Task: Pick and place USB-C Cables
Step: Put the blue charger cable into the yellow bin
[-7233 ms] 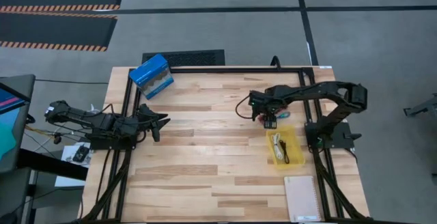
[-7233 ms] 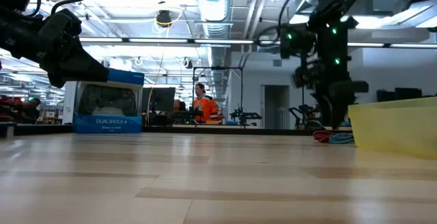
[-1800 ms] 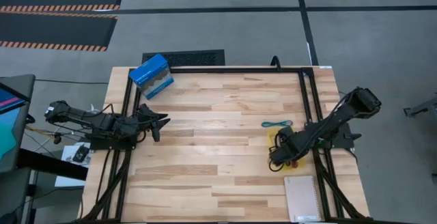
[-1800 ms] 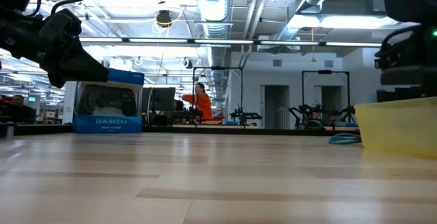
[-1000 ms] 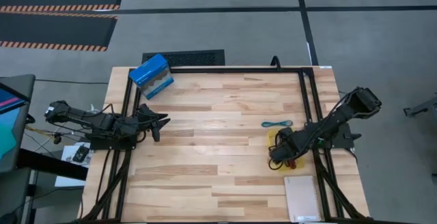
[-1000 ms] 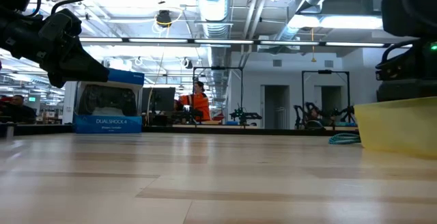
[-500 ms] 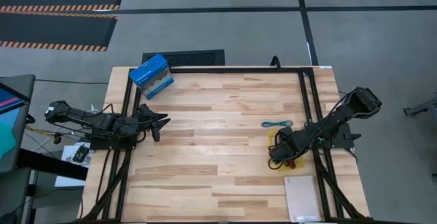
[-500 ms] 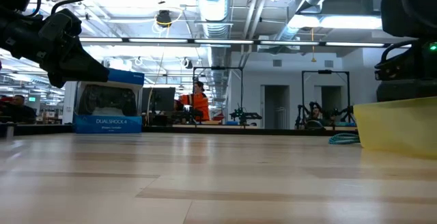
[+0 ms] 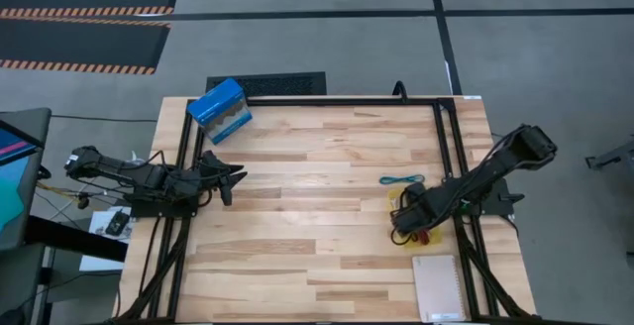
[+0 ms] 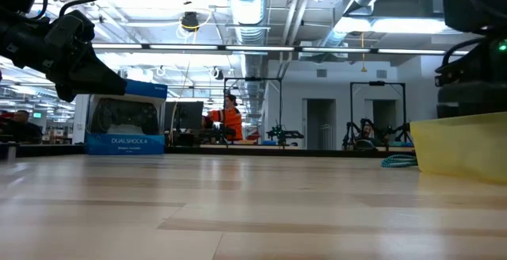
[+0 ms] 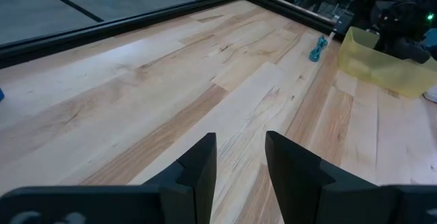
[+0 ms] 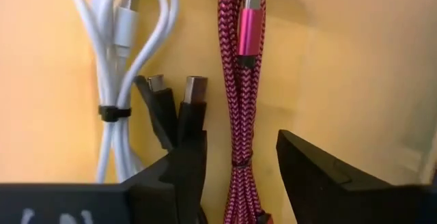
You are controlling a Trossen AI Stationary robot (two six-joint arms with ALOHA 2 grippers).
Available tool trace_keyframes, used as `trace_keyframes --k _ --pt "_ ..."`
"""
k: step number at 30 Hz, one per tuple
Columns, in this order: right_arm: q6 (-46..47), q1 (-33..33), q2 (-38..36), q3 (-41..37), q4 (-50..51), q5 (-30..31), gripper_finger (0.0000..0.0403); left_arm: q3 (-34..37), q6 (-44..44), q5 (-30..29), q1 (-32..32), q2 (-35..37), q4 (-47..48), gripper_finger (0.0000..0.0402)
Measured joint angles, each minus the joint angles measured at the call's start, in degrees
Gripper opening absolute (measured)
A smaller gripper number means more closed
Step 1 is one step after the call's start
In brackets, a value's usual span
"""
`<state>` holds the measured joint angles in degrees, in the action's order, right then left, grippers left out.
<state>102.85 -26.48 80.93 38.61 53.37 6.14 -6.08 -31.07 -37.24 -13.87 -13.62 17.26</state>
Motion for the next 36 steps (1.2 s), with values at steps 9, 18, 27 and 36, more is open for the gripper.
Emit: trace_keyframes --k 9,18,27,36 --pt "-0.73 0.00 -4.84 0.00 -0.01 1.53 0.0188 0.01 0.00 -0.02 -0.01 0.01 0.01 0.0113" --pt "-4.31 0.08 -13.01 0.08 -0.34 1.69 0.0189 0.00 0.00 -0.01 -0.01 0.01 0.01 0.0113" --pt "-14.49 4.78 -22.34 0.27 -6.60 4.70 0.0189 -0.01 0.00 0.01 0.00 -0.01 0.00 0.0113" --pt "-44.47 15.82 -24.51 5.11 -23.40 8.60 0.0187 0.00 0.00 0.00 -0.01 0.00 0.00 0.0113"
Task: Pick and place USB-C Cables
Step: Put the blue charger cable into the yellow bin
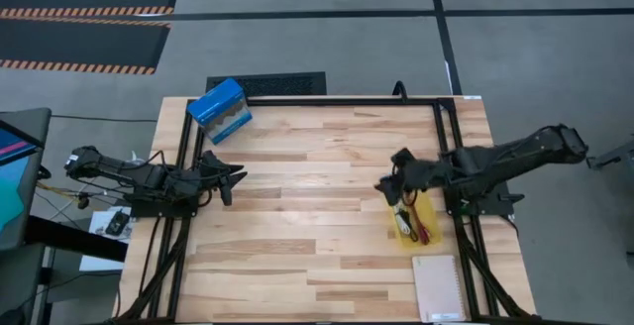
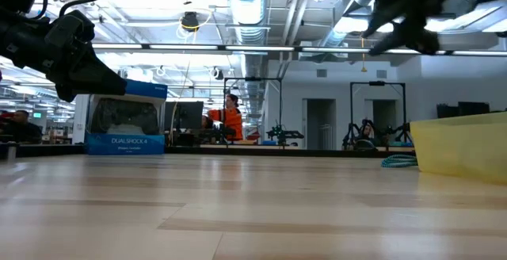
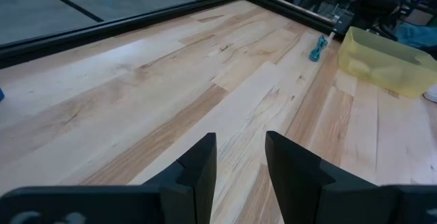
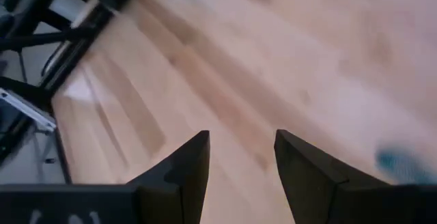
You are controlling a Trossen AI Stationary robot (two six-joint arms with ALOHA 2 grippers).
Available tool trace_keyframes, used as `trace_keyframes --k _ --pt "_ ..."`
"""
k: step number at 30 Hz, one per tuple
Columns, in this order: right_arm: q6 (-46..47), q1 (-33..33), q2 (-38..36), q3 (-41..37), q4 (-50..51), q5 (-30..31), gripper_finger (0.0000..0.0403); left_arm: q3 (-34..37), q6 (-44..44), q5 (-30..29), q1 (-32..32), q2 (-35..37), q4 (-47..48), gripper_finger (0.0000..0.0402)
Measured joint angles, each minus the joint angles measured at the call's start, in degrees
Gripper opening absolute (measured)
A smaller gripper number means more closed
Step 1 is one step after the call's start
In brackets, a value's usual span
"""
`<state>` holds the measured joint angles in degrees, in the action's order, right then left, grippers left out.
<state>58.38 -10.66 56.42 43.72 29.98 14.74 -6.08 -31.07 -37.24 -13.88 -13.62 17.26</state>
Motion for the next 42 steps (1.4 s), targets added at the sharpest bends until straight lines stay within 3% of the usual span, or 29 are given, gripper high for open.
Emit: trace_keyframes --k 6,16,19,24,42 --pt "-14.88 8.13 1.88 2.62 -1.68 0.39 0.0189 0.00 0.00 -0.01 -0.01 0.01 0.00 0.0113" --pt "-21.60 17.00 8.88 2.69 8.35 0.18 0.0244 0.01 0.00 0.00 0.00 0.01 0.00 0.0113" --pt "-22.99 18.53 12.00 2.69 10.61 -2.58 0.0261 0.00 0.00 -0.01 0.01 0.01 0.00 0.0113" --pt "-25.42 20.17 17.21 2.67 11.06 -7.50 0.0265 0.01 0.00 -0.01 0.01 0.01 0.00 0.0113" --pt "-28.35 20.20 32.16 2.67 14.27 -8.81 0.0265 0.01 0.00 0.00 0.00 0.01 0.00 0.0113"
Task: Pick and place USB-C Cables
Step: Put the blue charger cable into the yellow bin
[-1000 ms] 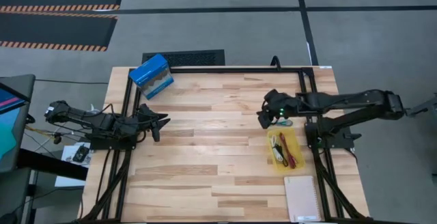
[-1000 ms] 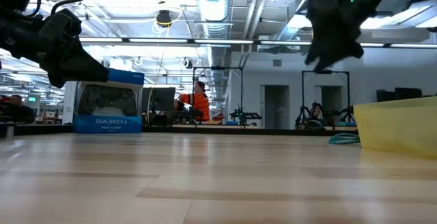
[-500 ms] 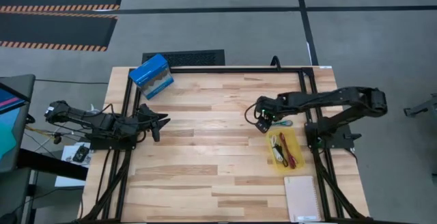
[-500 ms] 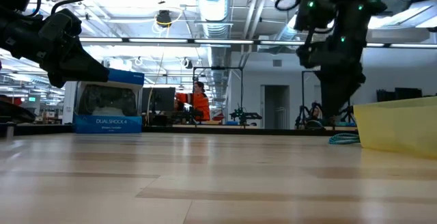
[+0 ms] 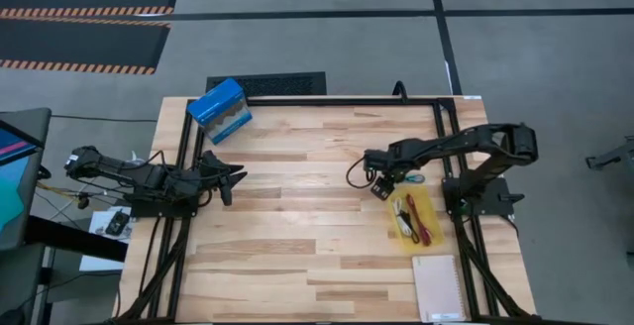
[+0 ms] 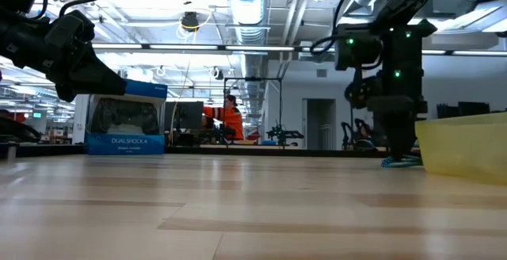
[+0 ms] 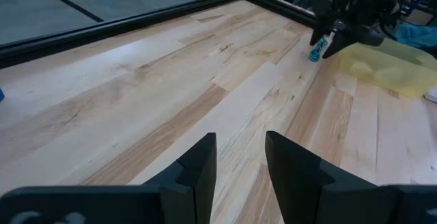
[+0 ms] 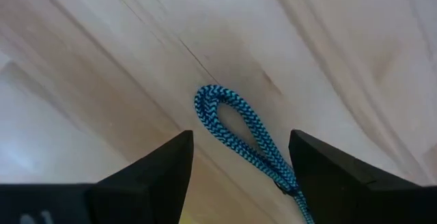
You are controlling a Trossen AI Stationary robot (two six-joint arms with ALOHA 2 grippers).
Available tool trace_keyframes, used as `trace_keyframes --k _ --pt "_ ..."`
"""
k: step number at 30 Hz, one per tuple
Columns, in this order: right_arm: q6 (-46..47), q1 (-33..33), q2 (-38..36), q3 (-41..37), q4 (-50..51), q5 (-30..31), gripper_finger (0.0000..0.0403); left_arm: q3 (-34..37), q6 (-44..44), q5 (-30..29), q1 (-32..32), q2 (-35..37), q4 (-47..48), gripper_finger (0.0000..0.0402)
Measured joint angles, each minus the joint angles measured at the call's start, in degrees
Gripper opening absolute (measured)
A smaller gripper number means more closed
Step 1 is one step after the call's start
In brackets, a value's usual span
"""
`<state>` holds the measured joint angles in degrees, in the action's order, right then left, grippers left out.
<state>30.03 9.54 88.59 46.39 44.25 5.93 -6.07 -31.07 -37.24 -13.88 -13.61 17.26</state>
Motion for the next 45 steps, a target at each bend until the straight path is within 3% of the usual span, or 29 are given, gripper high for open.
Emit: trace_keyframes --k 12,17,28,37,45 --pt "-0.12 -0.02 5.21 0.27 0.31 -0.07 0.0249 0.00 0.00 0.01 0.00 -0.01 0.00 0.0113" --pt "0.21 -0.07 5.13 0.20 -0.15 -0.12 0.0190 0.00 0.00 0.00 0.00 -0.01 0.00 0.0113" --pt "2.95 1.88 4.58 0.14 -0.93 0.22 0.0017 0.00 0.00 -0.01 0.01 0.00 0.02 0.0113" --pt "2.23 5.20 4.93 5.93 -1.88 2.90 0.0008 -0.01 0.00 -0.01 -0.01 0.00 0.01 0.0113" --pt "-4.79 8.58 4.87 17.02 3.17 3.83 0.0005 0.00 0.00 0.01 0.01 -0.01 0.01 0.0113"
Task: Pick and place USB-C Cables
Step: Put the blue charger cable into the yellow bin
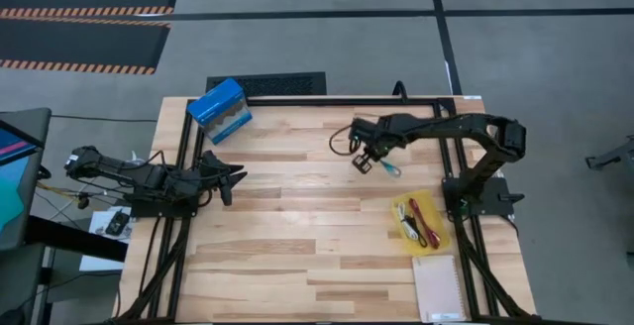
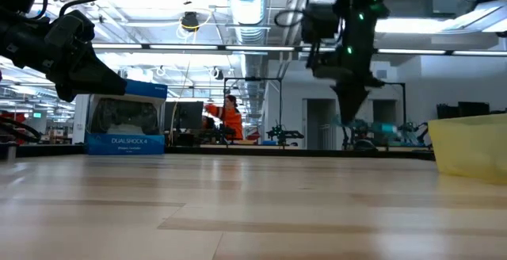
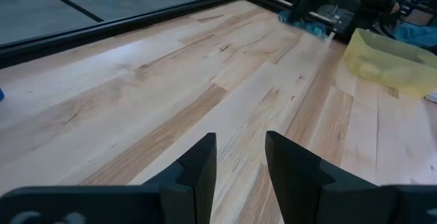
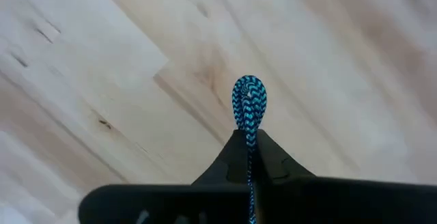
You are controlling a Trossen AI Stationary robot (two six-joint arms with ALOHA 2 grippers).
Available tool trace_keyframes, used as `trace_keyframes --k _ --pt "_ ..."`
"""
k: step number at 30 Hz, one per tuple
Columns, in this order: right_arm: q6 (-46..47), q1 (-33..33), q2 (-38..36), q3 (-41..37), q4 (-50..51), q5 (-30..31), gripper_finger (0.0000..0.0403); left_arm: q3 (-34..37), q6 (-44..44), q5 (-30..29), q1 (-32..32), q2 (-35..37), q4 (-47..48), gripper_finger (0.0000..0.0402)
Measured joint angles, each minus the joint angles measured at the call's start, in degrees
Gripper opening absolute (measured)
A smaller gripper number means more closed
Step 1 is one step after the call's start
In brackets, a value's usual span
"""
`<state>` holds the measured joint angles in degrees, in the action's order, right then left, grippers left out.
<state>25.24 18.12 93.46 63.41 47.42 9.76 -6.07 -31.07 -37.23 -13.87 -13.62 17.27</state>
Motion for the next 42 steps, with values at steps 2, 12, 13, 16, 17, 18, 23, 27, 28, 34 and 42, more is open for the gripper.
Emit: trace_keyframes --k 2,12,13,16,17,18,23,27,28,34,42 --pt "-1.63 0.53 -0.01 3.78 4.01 1.16 0.0003 0.00 0.00 -0.01 0.00 0.01 -0.01 0.0113" --pt "-1.48 0.50 -0.12 21.88 24.98 7.14 0.0003 0.00 0.00 0.00 -0.02 -0.01 -0.01 0.0113" --pt "-0.93 0.21 -0.14 22.97 27.10 7.13 0.0003 0.00 0.00 0.00 0.00 0.00 -0.01 0.0113" --pt "0.58 -1.35 -0.91 24.87 33.33 7.12 0.0005 0.00 0.00 0.00 -0.02 0.00 -0.01 0.0113" --pt "1.10 -2.06 -1.83 24.95 34.31 6.96 0.0005 0.00 0.00 -0.02 -0.01 -0.01 -0.01 0.0113" --pt "2.05 -3.03 -2.76 25.08 35.15 6.90 0.0005 0.00 0.00 -0.02 -0.01 0.01 0.01 0.0113" --pt "11.33 -8.96 -8.79 25.07 40.52 6.86 0.0004 0.00 0.00 0.00 -0.01 -0.01 -0.01 0.0113" --pt "21.66 -15.26 -13.39 25.04 42.66 8.01 0.0005 0.00 0.00 -0.02 0.00 0.01 0.01 0.0113" --pt "23.78 -16.88 -14.33 24.67 42.50 8.30 0.0005 0.00 0.00 0.00 0.00 -0.01 -0.01 0.0113" --pt "37.95 -26.81 -18.19 20.65 42.53 8.20 0.0004 0.00 0.00 0.00 0.00 0.01 -0.01 0.0113" --pt "61.52 -38.81 -20.66 10.60 42.58 7.82 0.0007 0.00 0.00 0.00 -0.01 0.00 -0.03 0.0113"
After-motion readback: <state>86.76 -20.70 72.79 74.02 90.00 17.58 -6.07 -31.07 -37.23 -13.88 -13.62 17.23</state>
